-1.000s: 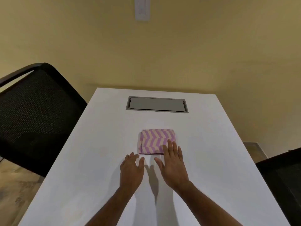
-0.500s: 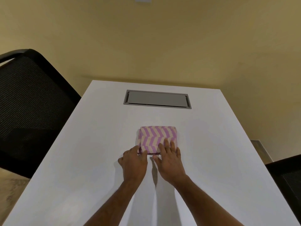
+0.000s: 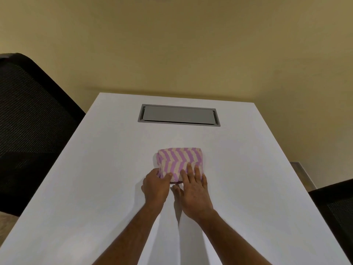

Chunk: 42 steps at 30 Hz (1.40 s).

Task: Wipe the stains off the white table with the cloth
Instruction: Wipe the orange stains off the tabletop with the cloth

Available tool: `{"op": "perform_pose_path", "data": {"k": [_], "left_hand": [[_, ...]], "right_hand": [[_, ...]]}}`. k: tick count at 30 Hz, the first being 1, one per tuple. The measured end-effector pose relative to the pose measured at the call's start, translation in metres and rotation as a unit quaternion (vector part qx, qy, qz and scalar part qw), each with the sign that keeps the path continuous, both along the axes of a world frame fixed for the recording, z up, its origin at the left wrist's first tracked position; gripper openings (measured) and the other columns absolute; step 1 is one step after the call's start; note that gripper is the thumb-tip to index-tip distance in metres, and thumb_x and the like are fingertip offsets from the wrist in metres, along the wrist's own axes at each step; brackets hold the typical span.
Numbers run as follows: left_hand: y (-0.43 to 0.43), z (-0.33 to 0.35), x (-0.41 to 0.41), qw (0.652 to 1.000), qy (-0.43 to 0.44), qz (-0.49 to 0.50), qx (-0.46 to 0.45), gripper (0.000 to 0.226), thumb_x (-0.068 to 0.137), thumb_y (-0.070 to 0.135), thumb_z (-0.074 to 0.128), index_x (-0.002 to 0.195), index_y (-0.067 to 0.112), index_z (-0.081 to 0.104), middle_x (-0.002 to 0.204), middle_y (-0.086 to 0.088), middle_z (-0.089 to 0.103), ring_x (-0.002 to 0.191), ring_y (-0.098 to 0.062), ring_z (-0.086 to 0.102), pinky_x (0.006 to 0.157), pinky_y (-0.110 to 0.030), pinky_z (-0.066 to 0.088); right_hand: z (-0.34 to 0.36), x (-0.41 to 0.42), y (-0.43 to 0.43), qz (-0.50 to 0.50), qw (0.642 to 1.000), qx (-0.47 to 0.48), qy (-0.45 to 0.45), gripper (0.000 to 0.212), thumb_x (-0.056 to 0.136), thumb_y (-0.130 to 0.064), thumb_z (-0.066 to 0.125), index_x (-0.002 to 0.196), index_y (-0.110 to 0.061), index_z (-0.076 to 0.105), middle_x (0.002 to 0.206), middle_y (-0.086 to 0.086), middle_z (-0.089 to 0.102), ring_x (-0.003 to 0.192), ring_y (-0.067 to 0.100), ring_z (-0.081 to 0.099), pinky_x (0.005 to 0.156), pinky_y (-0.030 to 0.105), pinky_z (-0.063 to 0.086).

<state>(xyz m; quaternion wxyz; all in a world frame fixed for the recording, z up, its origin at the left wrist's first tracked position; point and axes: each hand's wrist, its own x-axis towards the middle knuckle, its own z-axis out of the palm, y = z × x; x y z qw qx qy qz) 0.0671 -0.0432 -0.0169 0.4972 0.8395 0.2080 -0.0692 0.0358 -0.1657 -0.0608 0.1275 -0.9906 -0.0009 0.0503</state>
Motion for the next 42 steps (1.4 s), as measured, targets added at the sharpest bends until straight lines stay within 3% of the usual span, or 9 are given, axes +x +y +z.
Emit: {"op": "perform_pose_path", "data": {"k": [6,10,12,20,24,27,32,37,42], "left_hand": [[-0.002,0.003,-0.011,0.998,-0.016,0.011,-0.059,0.043,0.095,0.037,0.066,0.130,0.013,0.059,0.126,-0.010,0.065,0.108,-0.025,0.064,0.101,-0.042,0.055],[0.003,0.006,-0.024,0.990,-0.009,0.017,-0.142,0.035,0.098,0.032,0.063,0.126,0.011,0.058,0.117,-0.007,0.067,0.096,-0.020,0.063,0.087,-0.029,0.053],[0.009,0.007,-0.031,0.982,0.008,0.032,-0.184,0.035,0.099,0.031,0.063,0.127,0.012,0.056,0.120,-0.010,0.067,0.101,-0.024,0.065,0.089,-0.031,0.054],[0.035,0.026,-0.075,0.950,0.050,0.071,-0.300,0.044,0.099,0.026,0.063,0.139,0.014,0.051,0.130,-0.010,0.064,0.118,-0.033,0.062,0.106,-0.047,0.052],[0.049,0.043,-0.108,0.946,0.043,0.059,-0.315,0.037,0.099,0.024,0.063,0.134,0.016,0.057,0.122,-0.011,0.070,0.112,-0.030,0.067,0.101,-0.043,0.055],[0.057,0.061,-0.134,0.947,0.039,0.038,-0.317,0.028,0.100,0.025,0.061,0.127,0.021,0.060,0.119,-0.006,0.072,0.111,-0.025,0.067,0.097,-0.037,0.056],[0.074,0.088,-0.173,0.960,0.024,-0.004,-0.280,0.030,0.099,0.034,0.062,0.127,0.022,0.061,0.119,-0.001,0.072,0.110,-0.019,0.066,0.092,-0.028,0.055],[0.100,0.113,-0.220,0.974,-0.017,-0.017,-0.225,0.019,0.098,0.043,0.060,0.103,0.026,0.067,0.095,0.006,0.074,0.086,-0.007,0.067,0.071,-0.018,0.055],[0.142,0.126,-0.274,0.979,-0.025,-0.007,-0.200,0.039,0.099,0.055,0.044,0.099,0.027,0.070,0.095,0.009,0.074,0.091,-0.001,0.068,0.077,-0.014,0.049]], "right_hand": [[0.002,0.000,0.000,0.003,1.000,-0.011,0.016,0.098,0.082,-0.073,-0.020,0.164,-0.025,0.006,0.172,0.002,-0.009,0.155,0.026,-0.019,0.115,0.040,-0.024],[0.018,-0.009,0.007,0.002,1.000,-0.008,-0.030,0.091,0.101,-0.066,-0.005,0.138,-0.014,0.060,0.149,0.014,0.056,0.140,0.041,0.050,0.117,0.054,0.024],[0.023,-0.019,0.012,-0.006,0.999,0.016,-0.042,0.085,0.104,-0.065,0.005,0.129,-0.010,0.065,0.135,0.015,0.067,0.127,0.039,0.062,0.112,0.054,0.035],[0.033,-0.056,0.026,0.058,0.989,-0.025,-0.132,0.074,0.103,-0.064,0.024,0.154,-0.013,0.042,0.161,0.017,0.039,0.149,0.039,0.035,0.122,0.050,0.008],[0.040,-0.078,0.033,0.097,0.978,-0.024,-0.184,0.070,0.096,-0.051,0.061,0.155,-0.021,0.038,0.164,0.014,0.035,0.153,0.037,0.025,0.124,0.050,0.006],[0.054,-0.098,0.037,0.103,0.975,0.000,-0.195,0.067,0.094,-0.037,0.066,0.152,-0.022,0.038,0.164,0.012,0.035,0.153,0.036,0.027,0.125,0.051,0.011],[0.077,-0.135,0.048,0.112,0.973,0.048,-0.194,0.057,0.095,-0.019,0.044,0.152,-0.015,0.043,0.158,0.011,0.045,0.149,0.034,0.039,0.121,0.053,0.033],[0.101,-0.181,0.075,0.096,0.971,0.110,-0.187,0.055,0.091,-0.011,0.055,0.146,-0.010,0.053,0.148,0.012,0.056,0.135,0.032,0.057,0.109,0.052,0.049],[0.115,-0.228,0.097,0.066,0.978,0.150,-0.127,0.068,0.085,-0.003,0.071,0.149,-0.015,0.050,0.153,0.008,0.052,0.139,0.031,0.052,0.109,0.050,0.048]]}}
